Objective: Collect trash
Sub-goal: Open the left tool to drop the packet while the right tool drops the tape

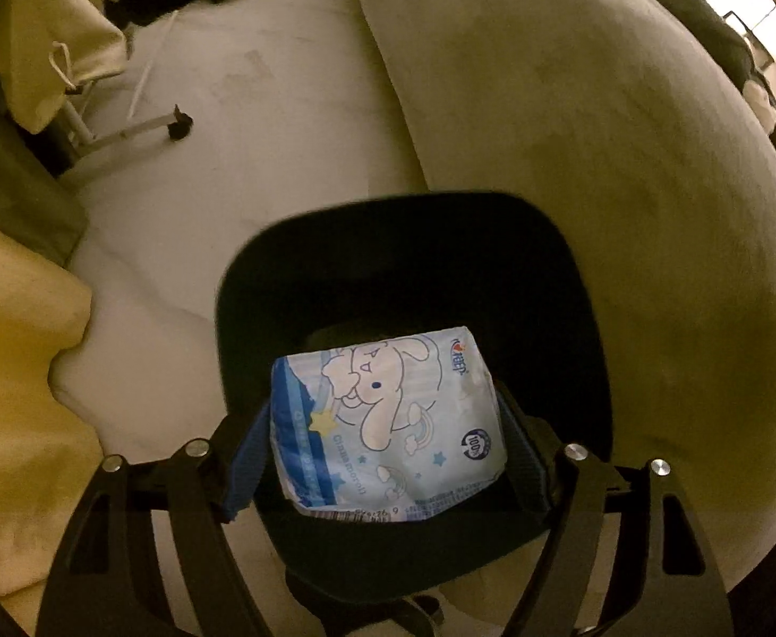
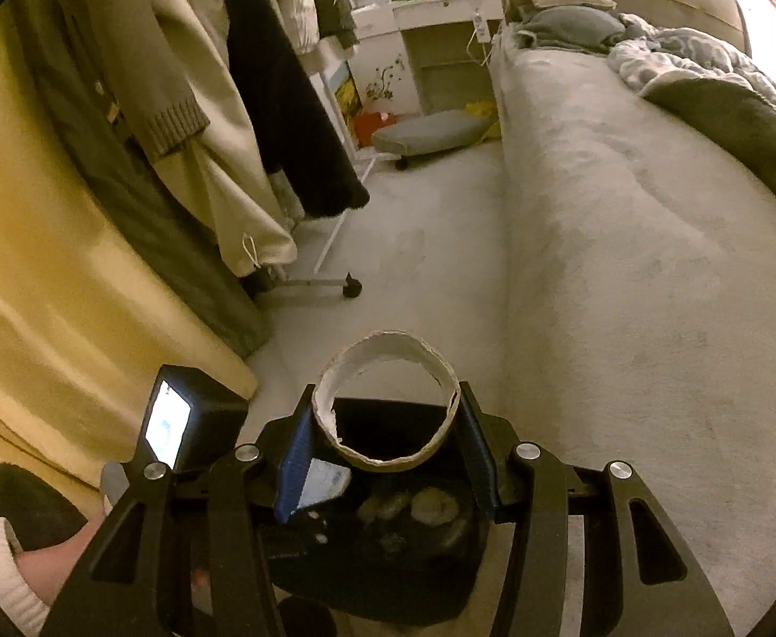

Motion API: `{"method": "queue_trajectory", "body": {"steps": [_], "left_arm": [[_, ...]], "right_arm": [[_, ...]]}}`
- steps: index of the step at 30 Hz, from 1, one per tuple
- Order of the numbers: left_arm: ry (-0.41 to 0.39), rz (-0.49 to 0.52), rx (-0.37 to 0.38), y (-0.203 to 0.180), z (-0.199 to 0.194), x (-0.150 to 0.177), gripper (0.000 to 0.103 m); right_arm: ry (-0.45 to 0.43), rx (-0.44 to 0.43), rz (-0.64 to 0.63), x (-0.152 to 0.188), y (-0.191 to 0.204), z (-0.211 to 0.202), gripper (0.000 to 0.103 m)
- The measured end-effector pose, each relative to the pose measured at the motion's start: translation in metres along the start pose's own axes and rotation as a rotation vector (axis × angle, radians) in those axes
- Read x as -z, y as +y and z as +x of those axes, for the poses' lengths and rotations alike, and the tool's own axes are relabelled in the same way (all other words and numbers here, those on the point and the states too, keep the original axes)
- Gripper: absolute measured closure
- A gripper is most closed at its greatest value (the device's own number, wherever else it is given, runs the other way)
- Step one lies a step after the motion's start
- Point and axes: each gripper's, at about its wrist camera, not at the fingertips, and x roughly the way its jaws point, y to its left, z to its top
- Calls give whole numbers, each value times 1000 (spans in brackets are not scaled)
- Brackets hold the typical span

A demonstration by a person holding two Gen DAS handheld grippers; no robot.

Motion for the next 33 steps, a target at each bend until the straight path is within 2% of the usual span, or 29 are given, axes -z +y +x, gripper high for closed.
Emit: {"method": "queue_trajectory", "body": {"steps": [4,8,14,23,33], "left_arm": [[-19,16,32,-1,-6,3,13],[-51,10,52,2,-18,8,13],[-107,26,24,14,-42,13,13],[-243,27,10,35,-94,15,20],[-458,14,46,37,-164,9,31]], "right_arm": [[31,18,-5,1,1,13,52],[50,40,0,2,-3,20,52],[99,53,2,8,-4,36,52],[194,57,-35,24,9,69,52],[293,85,-79,47,22,105,52]]}}
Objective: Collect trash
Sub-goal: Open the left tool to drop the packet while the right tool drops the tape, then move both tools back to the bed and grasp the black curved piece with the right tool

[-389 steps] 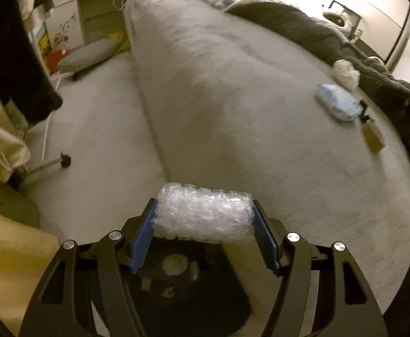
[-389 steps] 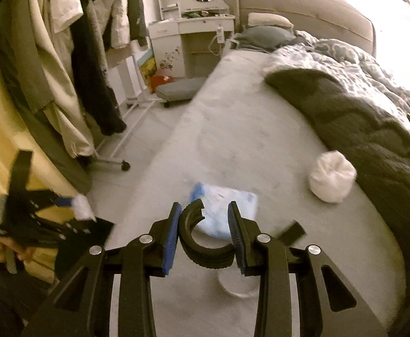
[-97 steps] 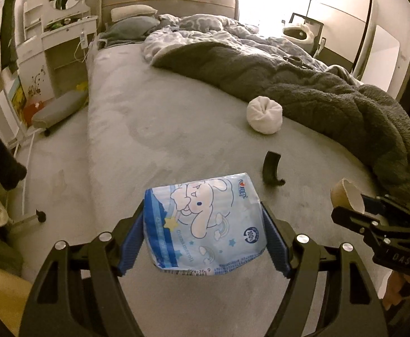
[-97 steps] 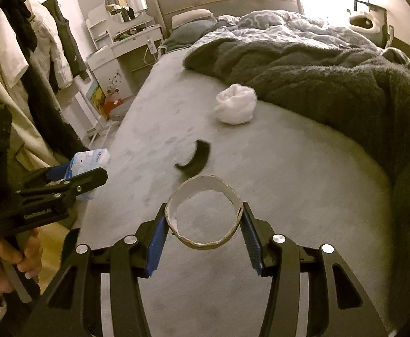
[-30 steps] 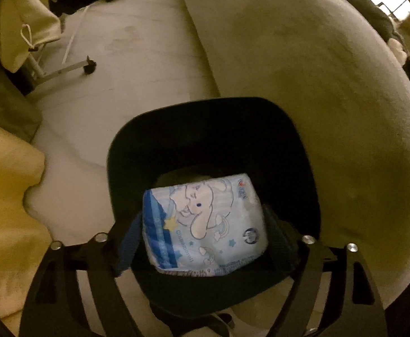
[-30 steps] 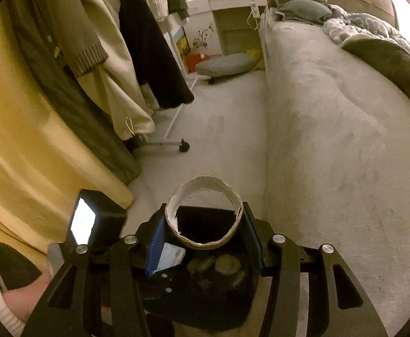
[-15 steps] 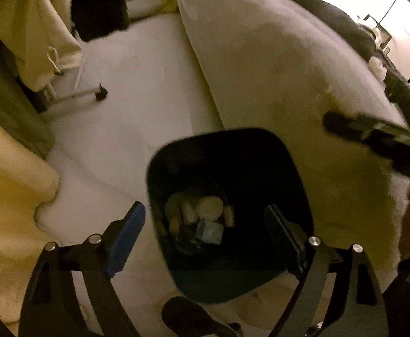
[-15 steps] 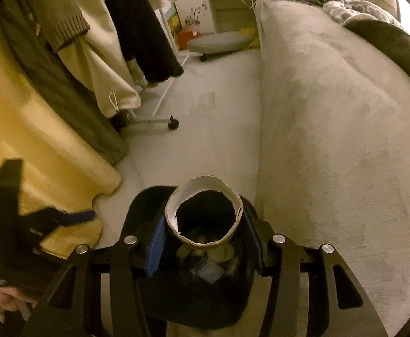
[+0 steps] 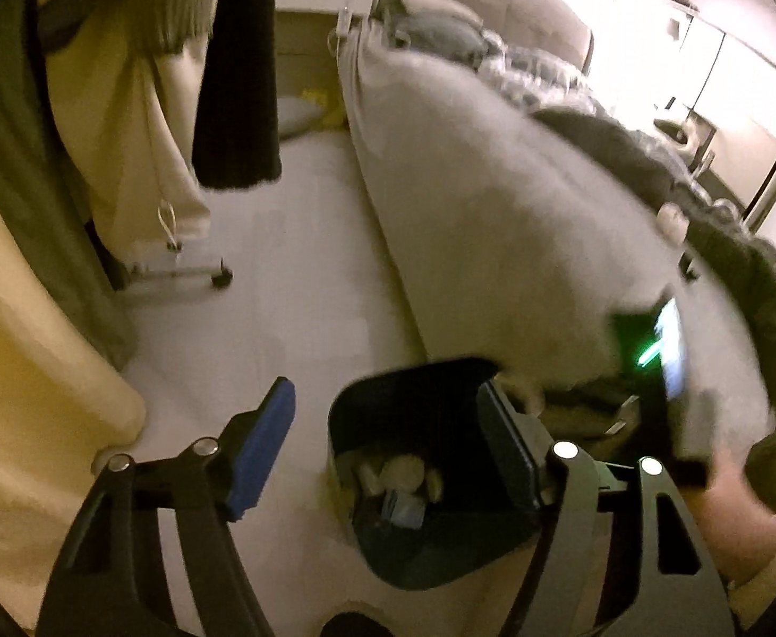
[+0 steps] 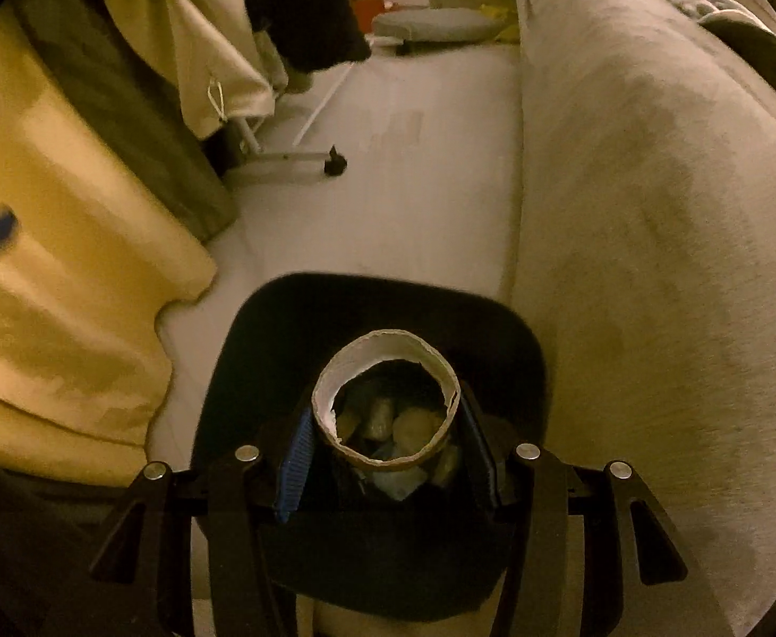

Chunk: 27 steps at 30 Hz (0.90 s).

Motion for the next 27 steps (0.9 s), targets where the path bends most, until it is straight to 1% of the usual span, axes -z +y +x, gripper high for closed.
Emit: {"method": "queue_trajectory", "body": {"steps": [3,7,10,14,18,19,20,21,22,23,27], "left_arm": [[-66,-4,11,-2,-18,-11,32],[-129,-9,23,-5,-38,-19,36],[-153,-11,31,-7,-47,-24,38],[-163,-28,54,-10,-57,-30,41],[-185,-7,60,-17,-68,-35,42],[-189,-8,65,-17,-70,-37,42],[-194,-10,70,-18,-72,-38,42],[-197,-13,74,-19,-73,-40,42],[-201,-17,78,-19,-75,-41,42],[-205,-22,85,-20,-77,-43,42],[-218,-24,89,-24,-81,-51,42]], "right_arm": [[24,10,-14,5,4,11,52],[56,12,-34,9,9,24,52],[97,21,-62,14,16,39,52],[154,34,-109,21,26,60,52],[185,49,-136,29,36,73,50],[192,50,-144,30,38,75,49],[197,51,-150,32,40,76,45],[198,53,-153,32,42,77,41],[195,52,-154,32,43,77,34],[192,49,-155,33,43,76,31],[177,46,-159,34,45,72,27]]}}
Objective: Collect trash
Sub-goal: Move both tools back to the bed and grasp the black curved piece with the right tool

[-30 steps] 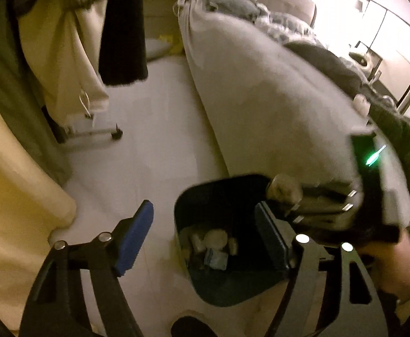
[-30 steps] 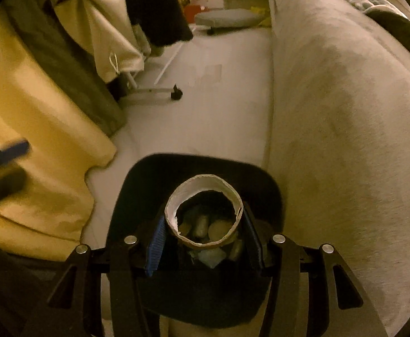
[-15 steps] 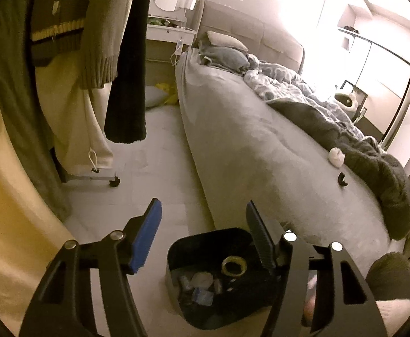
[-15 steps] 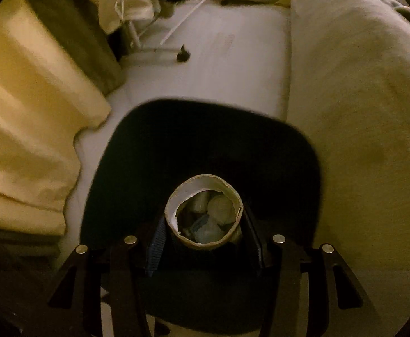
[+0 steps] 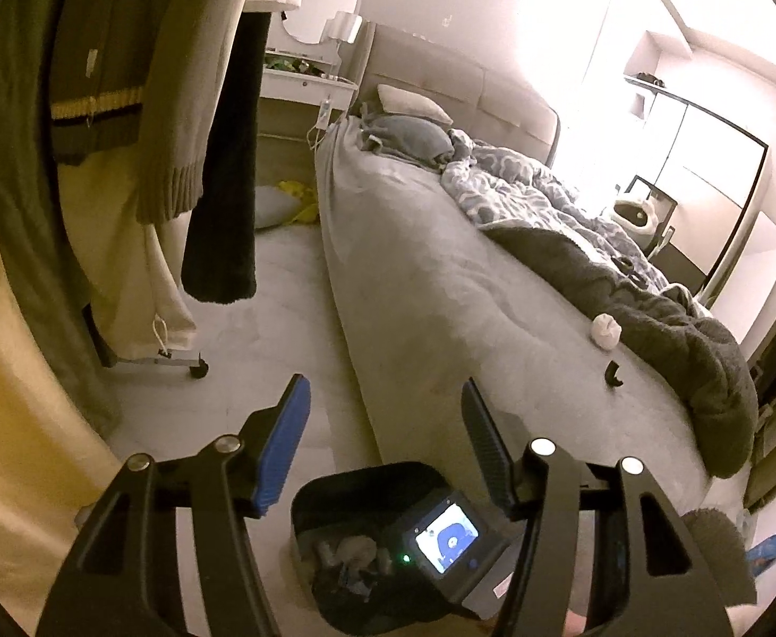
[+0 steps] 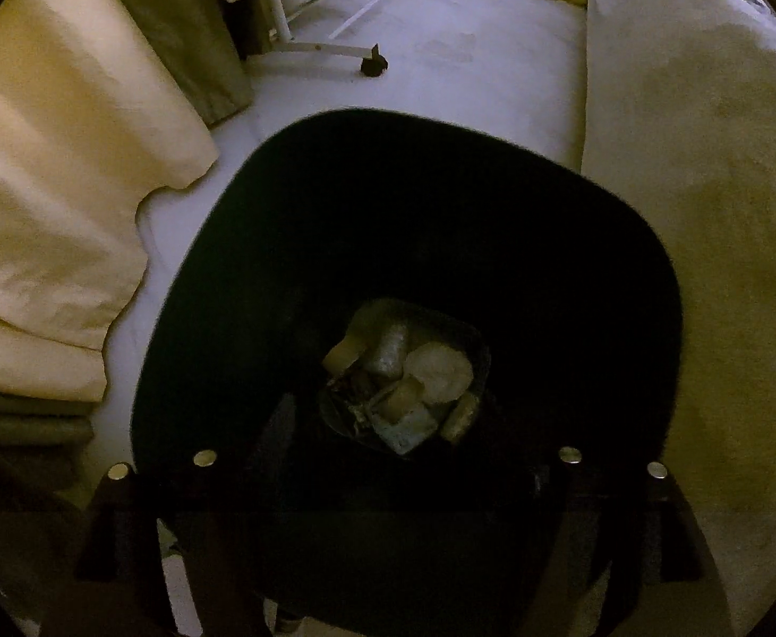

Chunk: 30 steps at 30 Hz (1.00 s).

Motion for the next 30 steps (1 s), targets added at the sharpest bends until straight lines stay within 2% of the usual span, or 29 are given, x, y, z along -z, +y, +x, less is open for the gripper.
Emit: {"method": "queue_trajectory", "body": {"steps": [6,11,15,19,25,30], "left_arm": [[-17,6,-4,-8,-4,-14,42],[-37,33,-22,-24,2,-23,41],[-37,25,-6,-38,13,-29,40],[-31,45,-8,-55,25,-35,38],[-20,57,29,-81,36,-41,34],[-16,87,-3,-103,53,-42,26]], "right_arm": [[-81,20,-12,-1,-8,-34,26],[-183,12,1,-5,-19,-79,26],[-260,33,11,-3,-36,-114,24],[-305,53,32,4,-60,-140,24],[-368,89,81,21,-107,-172,23],[-437,108,118,31,-144,-199,23]]}}
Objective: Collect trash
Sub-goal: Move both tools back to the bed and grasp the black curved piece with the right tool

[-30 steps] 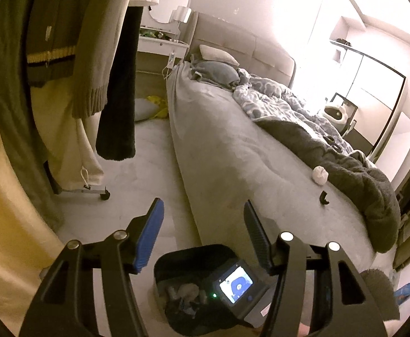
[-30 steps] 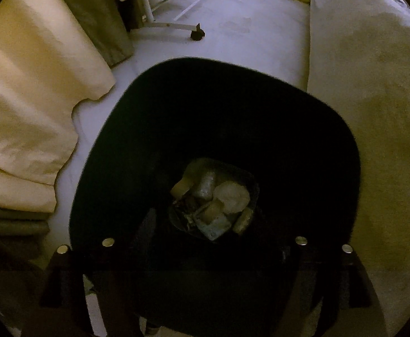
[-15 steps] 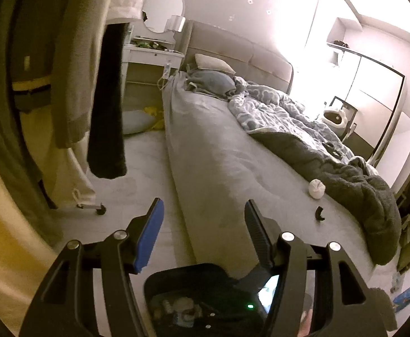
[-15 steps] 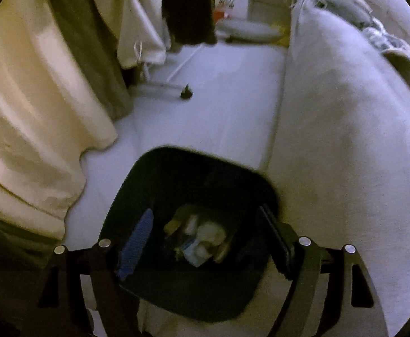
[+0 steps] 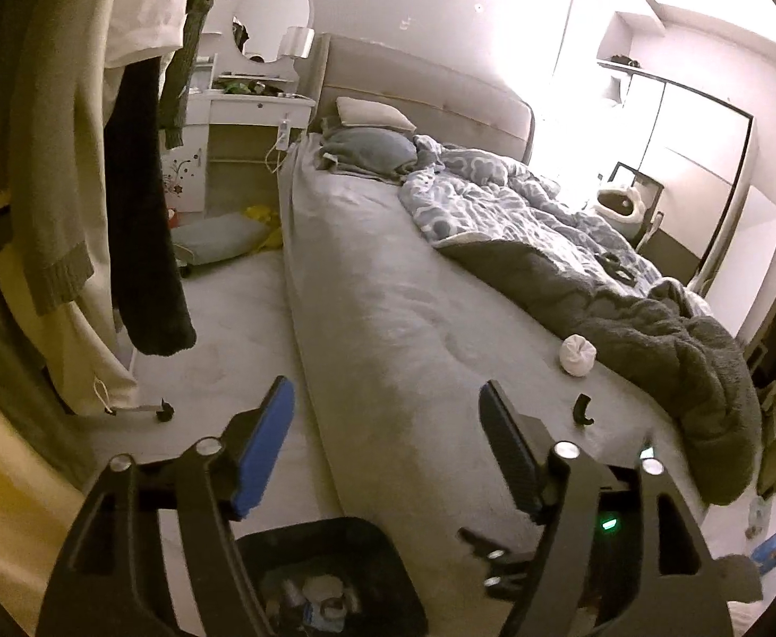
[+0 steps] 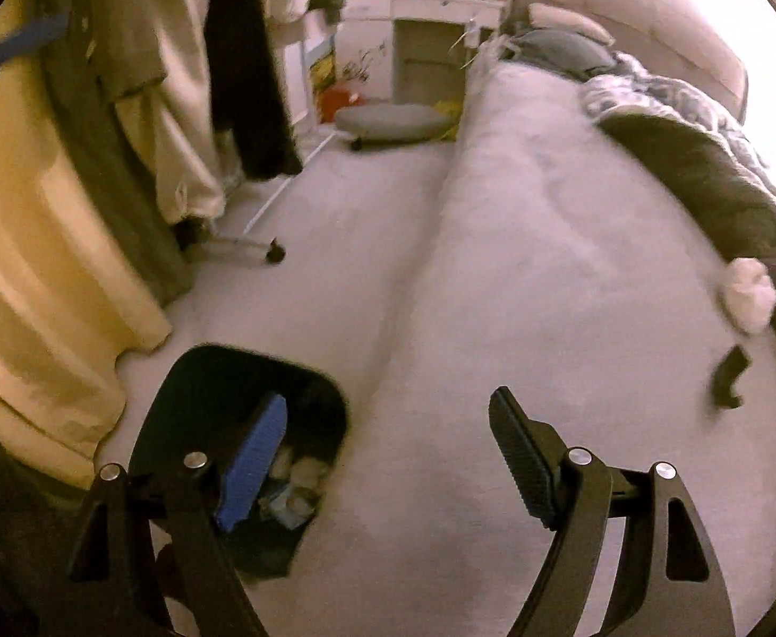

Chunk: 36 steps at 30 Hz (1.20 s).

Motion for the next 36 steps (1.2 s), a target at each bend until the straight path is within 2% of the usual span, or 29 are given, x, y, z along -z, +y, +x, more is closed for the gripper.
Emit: {"method": "queue_trajectory", "body": {"steps": [5,10,14,19,22,28,33,36], "left_arm": [[54,-9,18,-18,33,-1,24],[79,-8,61,-38,56,1,21],[86,5,120,-54,68,-1,14],[94,14,117,-67,84,-2,11],[114,34,109,-76,97,-1,10],[146,87,88,-95,119,1,9],[136,172,93,-114,137,-6,9],[146,171,107,-117,154,-11,9]], "right_arm": [[-68,15,16,-7,-35,-23,20],[-99,38,36,-9,-67,-32,20],[-116,43,32,-10,-86,-36,20],[-131,46,51,-7,-112,-39,19],[-136,60,54,-5,-127,-39,13],[-140,60,57,-5,-153,-38,13],[-126,42,84,-5,-173,-34,13],[-121,29,117,-3,-182,-32,12]]}}
